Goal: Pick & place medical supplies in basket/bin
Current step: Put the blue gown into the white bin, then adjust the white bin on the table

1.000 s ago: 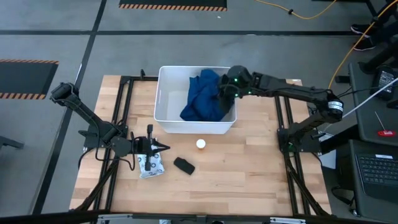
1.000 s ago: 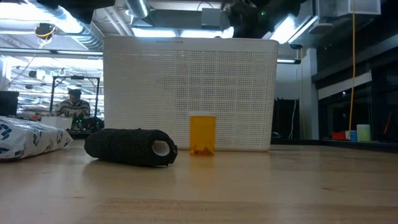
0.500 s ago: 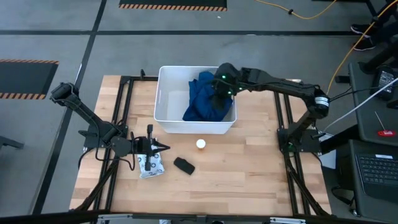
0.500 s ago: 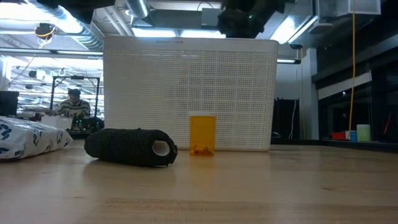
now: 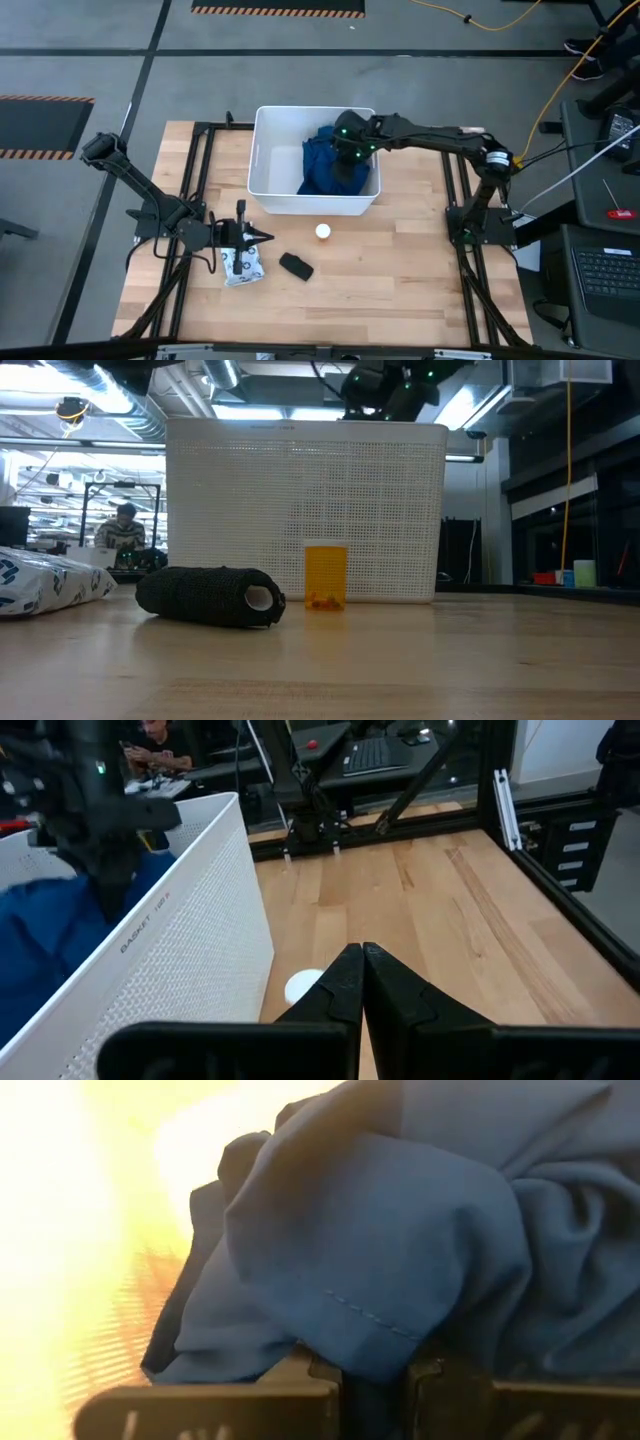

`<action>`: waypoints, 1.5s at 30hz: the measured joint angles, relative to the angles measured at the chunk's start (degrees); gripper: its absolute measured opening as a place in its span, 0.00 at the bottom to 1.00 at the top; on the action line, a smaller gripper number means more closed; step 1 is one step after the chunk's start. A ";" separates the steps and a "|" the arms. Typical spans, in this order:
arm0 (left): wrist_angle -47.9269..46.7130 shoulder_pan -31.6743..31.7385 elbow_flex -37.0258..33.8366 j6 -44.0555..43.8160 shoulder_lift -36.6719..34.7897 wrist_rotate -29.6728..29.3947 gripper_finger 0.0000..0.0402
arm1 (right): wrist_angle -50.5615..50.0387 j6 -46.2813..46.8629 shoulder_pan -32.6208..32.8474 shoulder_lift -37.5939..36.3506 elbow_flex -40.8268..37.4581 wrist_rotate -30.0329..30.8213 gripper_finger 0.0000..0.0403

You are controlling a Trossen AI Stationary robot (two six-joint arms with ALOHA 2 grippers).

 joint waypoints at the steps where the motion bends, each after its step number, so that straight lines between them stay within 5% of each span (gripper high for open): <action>1: 0.02 0.00 0.00 0.00 0.00 0.00 0.01 | -0.12 -0.03 0.00 0.63 0.01 0.01 0.06; 8: 0.33 0.02 0.00 0.00 0.00 0.00 0.01 | 0.28 -1.26 0.00 3.62 -0.02 0.02 0.07; 16: 0.55 0.01 0.00 0.00 0.01 0.00 0.01 | 0.10 -2.44 -0.02 4.00 0.04 0.11 0.28; 24: 1.26 0.00 0.00 0.00 0.00 0.00 0.01 | -3.42 -2.63 -0.02 4.00 3.58 0.16 0.38; 41: 1.18 0.00 0.00 0.00 0.00 0.01 0.01 | -15.21 -2.94 0.35 3.86 19.06 0.20 0.42; 45: 1.16 0.00 0.00 0.00 0.00 0.00 0.01 | -16.75 -5.96 1.83 2.79 21.82 4.35 0.42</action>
